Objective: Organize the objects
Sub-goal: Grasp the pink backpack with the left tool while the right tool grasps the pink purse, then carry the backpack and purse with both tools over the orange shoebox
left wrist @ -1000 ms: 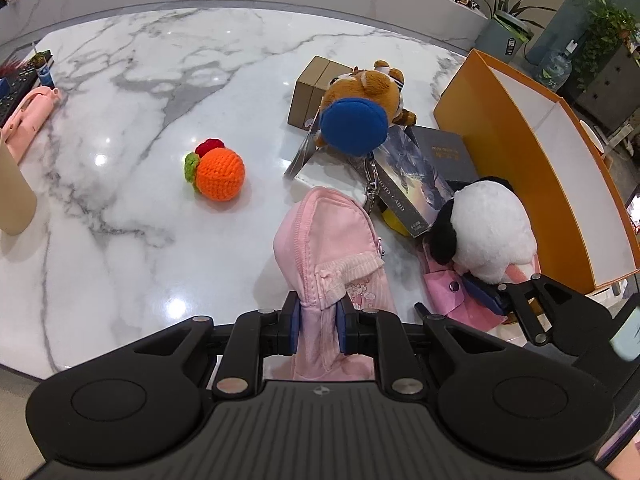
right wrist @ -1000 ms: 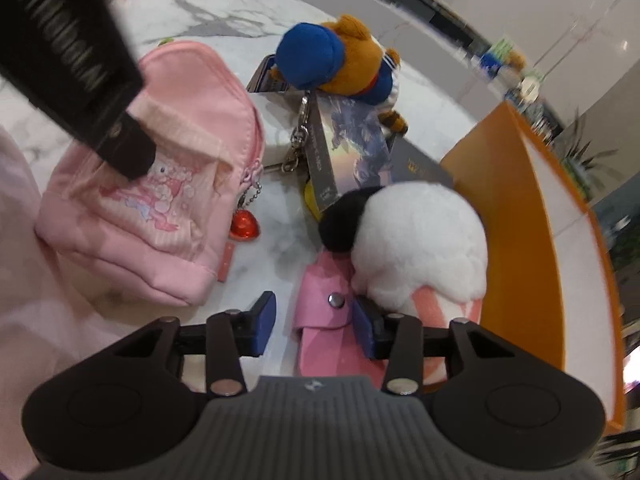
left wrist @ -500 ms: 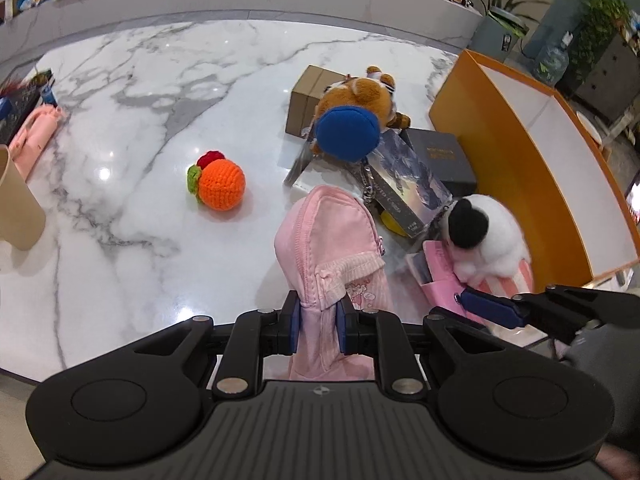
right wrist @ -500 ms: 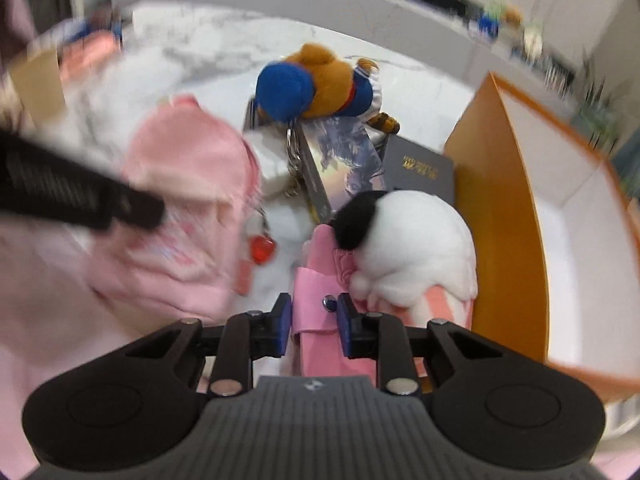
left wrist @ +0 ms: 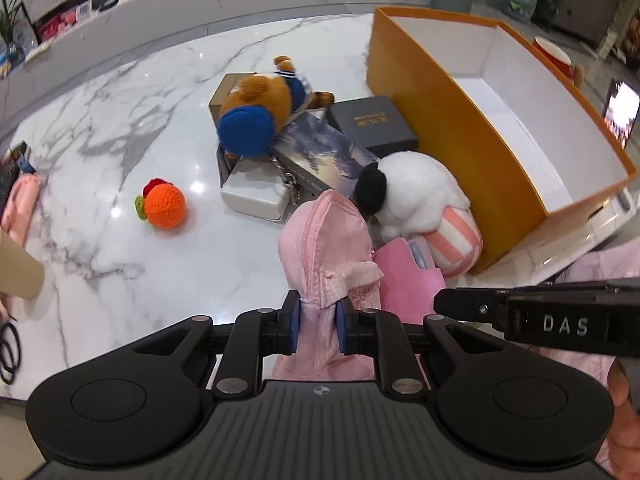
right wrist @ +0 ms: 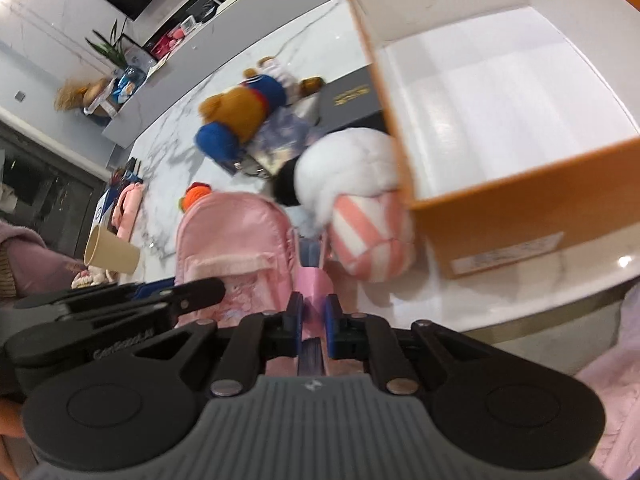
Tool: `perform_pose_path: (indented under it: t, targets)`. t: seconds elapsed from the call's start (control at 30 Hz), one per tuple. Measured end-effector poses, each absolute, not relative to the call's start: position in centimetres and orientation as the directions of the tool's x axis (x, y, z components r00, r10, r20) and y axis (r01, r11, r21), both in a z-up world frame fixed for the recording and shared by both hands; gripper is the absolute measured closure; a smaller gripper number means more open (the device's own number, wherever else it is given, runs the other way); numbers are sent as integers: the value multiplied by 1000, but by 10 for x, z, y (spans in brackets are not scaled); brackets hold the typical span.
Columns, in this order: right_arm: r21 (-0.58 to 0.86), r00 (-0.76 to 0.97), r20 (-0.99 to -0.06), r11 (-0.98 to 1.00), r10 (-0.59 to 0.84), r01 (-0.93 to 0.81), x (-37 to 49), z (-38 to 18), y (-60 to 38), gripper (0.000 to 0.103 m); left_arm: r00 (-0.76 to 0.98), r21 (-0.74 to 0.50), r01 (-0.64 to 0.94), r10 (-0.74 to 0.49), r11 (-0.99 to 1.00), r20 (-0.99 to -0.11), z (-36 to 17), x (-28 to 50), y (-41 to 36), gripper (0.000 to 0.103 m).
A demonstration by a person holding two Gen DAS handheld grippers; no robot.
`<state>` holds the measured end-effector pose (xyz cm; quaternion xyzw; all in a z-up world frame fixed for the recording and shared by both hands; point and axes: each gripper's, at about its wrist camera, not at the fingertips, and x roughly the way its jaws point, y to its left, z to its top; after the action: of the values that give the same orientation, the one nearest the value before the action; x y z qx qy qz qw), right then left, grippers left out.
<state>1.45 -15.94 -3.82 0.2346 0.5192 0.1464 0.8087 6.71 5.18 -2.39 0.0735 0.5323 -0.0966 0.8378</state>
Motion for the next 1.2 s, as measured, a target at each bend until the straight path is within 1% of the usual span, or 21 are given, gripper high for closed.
perform_pose_path:
  t: [0.1, 0.17, 0.2, 0.23, 0.3, 0.37, 0.4, 0.47, 0.5, 0.57, 0.63, 0.8, 0.83, 0.87, 0.93, 0.97, 1.07, 1.17, 1.2]
  targets:
    - [577, 406, -747, 817, 527, 2, 21, -41, -162, 87, 407, 13, 232, -85, 973, -910, -21, 65, 49, 78]
    - [584, 402, -737, 811, 543, -26, 27, -41, -157, 79, 389, -31, 221, -118, 975, -914, -18, 64, 52, 77]
    - [580, 403, -737, 814, 543, -37, 28, -40, -154, 68, 383, -48, 212, -128, 976, -915, -18, 63, 54, 76]
    - [575, 405, -736, 817, 542, -49, 28, -39, -155, 62, 384, -47, 205, -125, 978, -915, -18, 63, 55, 76]
    - [544, 412, -750, 837, 518, -63, 31, -39, -150, 63, 377, -72, 205, -146, 976, -914, -18, 63, 57, 75]
    - [522, 410, -762, 850, 501, -69, 35, -44, -148, 65, 360, -136, 202, -202, 970, -911, -17, 63, 60, 73]
    - [512, 407, -769, 856, 493, -70, 37, -46, -146, 68, 351, -173, 197, -235, 965, -906, -17, 64, 63, 72]
    - [473, 419, -782, 877, 461, -81, 37, -47, -148, 81, 347, -206, 186, -261, 961, -901, -18, 65, 66, 73]
    - [468, 420, -783, 880, 458, -87, 37, -47, -150, 84, 338, -233, 190, -286, 954, -896, -20, 66, 68, 73]
    - [497, 413, -771, 864, 485, -85, 36, -47, -156, 85, 310, -277, 184, -323, 943, -894, -25, 69, 68, 73]
    - [485, 420, -772, 869, 476, -94, 33, -43, -158, 86, 294, -306, 183, -349, 934, -890, -30, 73, 67, 75]
    - [479, 412, -771, 869, 485, -127, 34, -42, -159, 86, 322, -235, 201, -291, 951, -901, -23, 74, 60, 74]
    - [481, 409, -771, 867, 488, -129, 35, -42, -158, 86, 325, -229, 194, -283, 954, -902, -22, 74, 62, 70]
    - [481, 407, -771, 867, 489, -132, 35, -42, -157, 86, 327, -231, 186, -282, 955, -902, -21, 74, 65, 62]
    - [474, 404, -775, 870, 486, -138, 35, -41, -154, 85, 343, -224, 155, -265, 962, -901, -22, 76, 71, 51]
    - [468, 405, -777, 872, 482, -141, 34, -40, -153, 85, 357, -200, 137, -237, 970, -904, -22, 76, 74, 50]
    - [442, 413, -781, 882, 468, -165, 34, -38, -147, 83, 375, -139, 115, -172, 984, -911, -28, 78, 77, 48]
    - [401, 412, -799, 898, 438, -178, 36, -40, -141, 81, 365, -135, 115, -169, 984, -915, -37, 79, 82, 50]
    - [398, 408, -803, 900, 435, -177, 37, -42, -140, 78, 364, -139, 113, -171, 984, -915, -38, 78, 84, 51]
